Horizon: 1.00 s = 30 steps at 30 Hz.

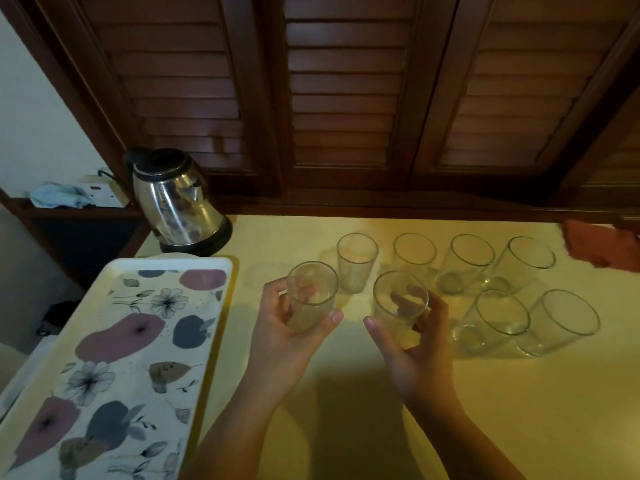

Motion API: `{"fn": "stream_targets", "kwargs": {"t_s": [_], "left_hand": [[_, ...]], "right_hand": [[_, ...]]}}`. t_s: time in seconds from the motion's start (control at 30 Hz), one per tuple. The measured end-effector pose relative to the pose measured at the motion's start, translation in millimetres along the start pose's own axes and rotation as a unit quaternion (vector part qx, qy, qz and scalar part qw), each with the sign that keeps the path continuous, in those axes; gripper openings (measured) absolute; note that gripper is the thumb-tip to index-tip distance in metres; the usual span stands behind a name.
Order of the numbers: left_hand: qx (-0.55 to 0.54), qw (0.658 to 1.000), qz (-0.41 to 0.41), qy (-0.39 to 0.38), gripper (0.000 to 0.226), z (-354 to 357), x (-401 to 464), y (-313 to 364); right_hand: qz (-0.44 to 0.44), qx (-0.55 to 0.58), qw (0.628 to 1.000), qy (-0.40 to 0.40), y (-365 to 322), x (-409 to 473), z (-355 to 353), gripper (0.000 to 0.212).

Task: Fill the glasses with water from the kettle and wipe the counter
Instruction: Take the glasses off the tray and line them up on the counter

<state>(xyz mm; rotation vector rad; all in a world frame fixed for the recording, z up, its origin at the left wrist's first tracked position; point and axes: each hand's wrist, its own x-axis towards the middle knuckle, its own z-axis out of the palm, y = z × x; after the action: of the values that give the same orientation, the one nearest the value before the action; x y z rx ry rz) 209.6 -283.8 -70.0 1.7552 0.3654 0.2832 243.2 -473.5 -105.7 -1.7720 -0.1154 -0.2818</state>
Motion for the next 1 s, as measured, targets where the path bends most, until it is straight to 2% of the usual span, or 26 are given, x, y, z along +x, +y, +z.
{"fn": "stream_targets", "kwargs": {"t_s": [0.2, 0.63, 1.0], "left_hand": [[0.023, 1.000, -0.007, -0.011, 0.070, 33.0, 1.0, -11.3], [0.036, 0.999, -0.027, -0.022, 0.070, 58.8, 1.9, -25.3], [0.054, 0.998, -0.010, -0.020, 0.072, 66.4, 0.9, -29.2]], "right_hand": [[0.026, -0.013, 0.999, -0.024, 25.6, 7.1, -19.6, 0.067], [0.017, -0.071, 0.997, -0.033, 33.7, 13.0, -33.3, 0.070], [0.028, -0.067, 0.997, -0.034, 34.3, 11.9, -39.3, 0.072]]}}
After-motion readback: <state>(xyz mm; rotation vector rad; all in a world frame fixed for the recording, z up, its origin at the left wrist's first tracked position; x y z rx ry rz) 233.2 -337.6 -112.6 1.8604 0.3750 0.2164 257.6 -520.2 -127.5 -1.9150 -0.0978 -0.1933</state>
